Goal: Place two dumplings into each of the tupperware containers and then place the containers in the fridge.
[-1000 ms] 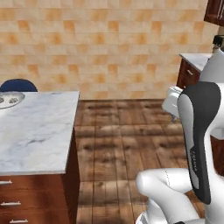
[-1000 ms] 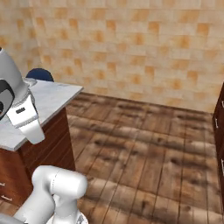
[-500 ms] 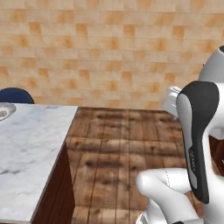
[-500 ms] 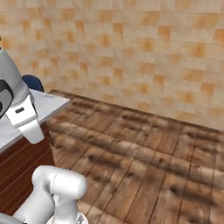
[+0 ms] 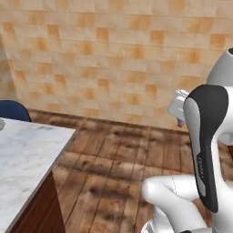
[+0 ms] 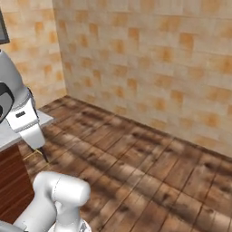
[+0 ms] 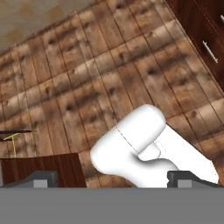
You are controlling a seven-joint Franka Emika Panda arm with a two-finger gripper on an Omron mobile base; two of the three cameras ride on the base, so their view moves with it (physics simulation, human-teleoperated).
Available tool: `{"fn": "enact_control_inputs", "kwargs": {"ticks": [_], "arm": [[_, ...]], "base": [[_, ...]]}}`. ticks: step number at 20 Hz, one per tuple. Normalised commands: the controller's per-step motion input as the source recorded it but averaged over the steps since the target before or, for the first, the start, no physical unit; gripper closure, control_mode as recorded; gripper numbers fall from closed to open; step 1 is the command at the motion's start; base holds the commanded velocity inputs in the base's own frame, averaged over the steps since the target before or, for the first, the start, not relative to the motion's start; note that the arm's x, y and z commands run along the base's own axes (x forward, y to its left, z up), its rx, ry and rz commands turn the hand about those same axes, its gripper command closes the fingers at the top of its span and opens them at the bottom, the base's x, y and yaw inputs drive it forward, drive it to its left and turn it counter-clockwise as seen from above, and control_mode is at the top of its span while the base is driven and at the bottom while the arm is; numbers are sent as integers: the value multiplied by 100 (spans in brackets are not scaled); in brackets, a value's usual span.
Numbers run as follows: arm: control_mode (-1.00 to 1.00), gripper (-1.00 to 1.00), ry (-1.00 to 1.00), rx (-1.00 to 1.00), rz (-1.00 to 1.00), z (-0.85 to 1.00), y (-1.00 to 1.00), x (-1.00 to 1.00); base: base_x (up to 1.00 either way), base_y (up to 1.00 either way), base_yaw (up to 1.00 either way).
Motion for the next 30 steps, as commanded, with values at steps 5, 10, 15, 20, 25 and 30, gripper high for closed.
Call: {"fn": "enact_control_inputs", "kwargs": {"ticks": [5,10,15,20,25,30], "arm": [[100,-100,0,0,0,0,0,0],[100,-100,0,0,0,0,0,0],[100,-100,0,0,0,0,0,0],[100,-100,0,0,0,0,0,0],[100,-100,0,0,0,0,0,0],[100,-100,0,0,0,0,0,0]], "base": [[68,-79,39],[60,-77,45],[48,-75,51],[40,-64,58],[40,-74,60],[46,-80,60]]}}
